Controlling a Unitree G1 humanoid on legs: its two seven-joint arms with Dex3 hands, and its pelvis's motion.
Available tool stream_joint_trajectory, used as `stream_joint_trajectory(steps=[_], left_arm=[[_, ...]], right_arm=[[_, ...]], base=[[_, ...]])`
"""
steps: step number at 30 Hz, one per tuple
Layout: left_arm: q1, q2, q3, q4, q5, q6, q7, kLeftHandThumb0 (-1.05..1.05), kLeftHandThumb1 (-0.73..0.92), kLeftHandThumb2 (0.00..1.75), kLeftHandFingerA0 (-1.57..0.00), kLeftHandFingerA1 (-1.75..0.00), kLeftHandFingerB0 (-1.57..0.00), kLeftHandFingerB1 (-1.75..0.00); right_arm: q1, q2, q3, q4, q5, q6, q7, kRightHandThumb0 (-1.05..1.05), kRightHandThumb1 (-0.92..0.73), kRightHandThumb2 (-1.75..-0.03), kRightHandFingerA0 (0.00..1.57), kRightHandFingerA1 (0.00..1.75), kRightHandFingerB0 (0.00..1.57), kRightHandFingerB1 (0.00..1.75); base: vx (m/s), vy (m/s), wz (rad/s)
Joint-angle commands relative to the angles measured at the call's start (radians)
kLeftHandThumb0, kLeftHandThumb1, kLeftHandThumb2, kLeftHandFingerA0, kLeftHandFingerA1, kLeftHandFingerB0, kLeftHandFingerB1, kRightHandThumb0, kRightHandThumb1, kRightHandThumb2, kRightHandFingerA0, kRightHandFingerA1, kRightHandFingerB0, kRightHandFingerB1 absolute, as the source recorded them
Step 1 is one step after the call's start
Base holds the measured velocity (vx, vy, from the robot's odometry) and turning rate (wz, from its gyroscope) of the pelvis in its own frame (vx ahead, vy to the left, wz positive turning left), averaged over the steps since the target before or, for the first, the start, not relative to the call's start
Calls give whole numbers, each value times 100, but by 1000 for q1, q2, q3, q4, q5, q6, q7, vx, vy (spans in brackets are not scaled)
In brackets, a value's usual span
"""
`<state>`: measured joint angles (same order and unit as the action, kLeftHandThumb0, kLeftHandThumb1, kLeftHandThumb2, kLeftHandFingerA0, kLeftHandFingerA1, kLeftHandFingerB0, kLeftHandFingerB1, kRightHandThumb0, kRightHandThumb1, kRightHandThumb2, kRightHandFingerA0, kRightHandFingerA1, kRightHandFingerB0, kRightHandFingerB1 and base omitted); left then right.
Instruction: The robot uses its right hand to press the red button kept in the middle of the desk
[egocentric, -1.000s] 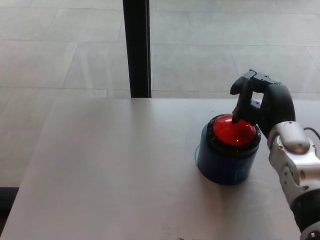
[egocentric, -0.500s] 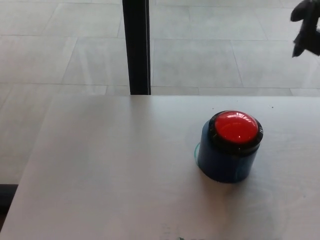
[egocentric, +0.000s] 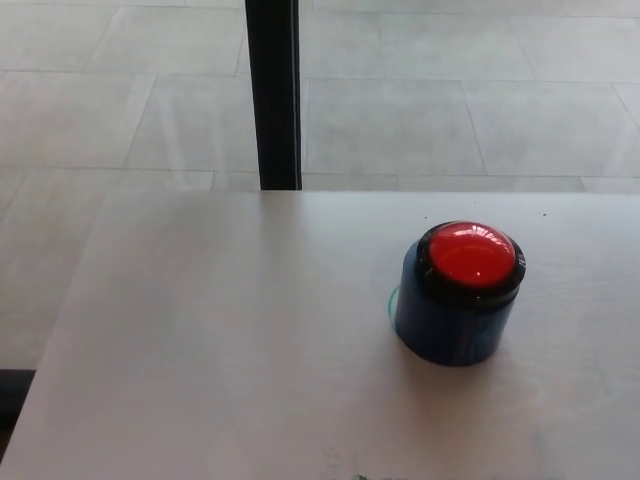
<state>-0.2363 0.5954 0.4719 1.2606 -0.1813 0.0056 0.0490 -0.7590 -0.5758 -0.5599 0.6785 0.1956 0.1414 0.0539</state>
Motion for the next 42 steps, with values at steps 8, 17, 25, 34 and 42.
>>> stream_joint_trajectory(steps=[8,17,25,34,42], left_arm=[[6,14,-1,5,-3,6,16,-54,92,100,-23,-113,-9,-86],[11,11,0,3,-6,-4,7,-54,92,102,-21,-111,-17,-92],[9,7,19,4,-30,-5,-1,-54,92,101,-18,-110,-5,-82],[22,10,4,-3,-18,0,5,-53,92,108,-38,-95,-14,-73],[31,7,8,6,-19,-14,8,-55,92,101,-26,-115,-15,-88]], right_arm=[[298,10,-381,-50,161,-17,-179,-55,-36,-107,143,143,103,100],[473,116,-533,126,209,-166,-280,-57,-46,-111,146,146,92,97],[548,218,-570,166,288,-158,-343,-55,-48,-89,117,174,87,86],[517,238,-562,232,351,-116,-399,-57,-47,-102,101,100,92,104],[539,271,-513,137,368,-94,-419,-68,-71,-78,75,106,77,115]], base=[[0,0,0],[0,0,0],[0,0,0],[0,0,0],[0,0,0]])
